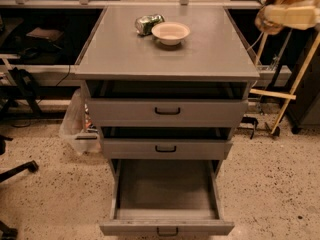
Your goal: Place orange can into bottom drawer
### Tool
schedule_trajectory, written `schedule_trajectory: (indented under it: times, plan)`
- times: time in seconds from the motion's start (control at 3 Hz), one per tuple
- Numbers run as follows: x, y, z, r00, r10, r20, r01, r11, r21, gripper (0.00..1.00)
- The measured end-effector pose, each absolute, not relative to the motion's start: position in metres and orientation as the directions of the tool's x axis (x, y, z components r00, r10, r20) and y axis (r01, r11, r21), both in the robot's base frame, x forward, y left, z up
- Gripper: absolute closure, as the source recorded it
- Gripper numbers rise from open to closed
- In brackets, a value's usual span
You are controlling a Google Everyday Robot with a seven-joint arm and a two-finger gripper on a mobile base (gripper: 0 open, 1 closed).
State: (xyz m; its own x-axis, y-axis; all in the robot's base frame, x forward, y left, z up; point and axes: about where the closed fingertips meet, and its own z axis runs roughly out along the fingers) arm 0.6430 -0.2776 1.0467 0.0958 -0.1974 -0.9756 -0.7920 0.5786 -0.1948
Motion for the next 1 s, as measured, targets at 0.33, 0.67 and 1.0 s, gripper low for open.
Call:
schedule_trajectory:
  times: [0.33, 0.67, 1.0]
  plan:
    - [0.622, -0.284, 1.068, 0.124, -0.179, -0.976, -0.751, 0.626, -0.210, 1.00]
    - [0.623, -0.284, 1.066, 0.121, -0.178, -0.977, -0.752, 0.626, -0.207, 1.00]
    - [0.628, -0.274, 1.016, 0.088, -0.199, -0.976, -0.771, 0.606, -0.193, 1.00]
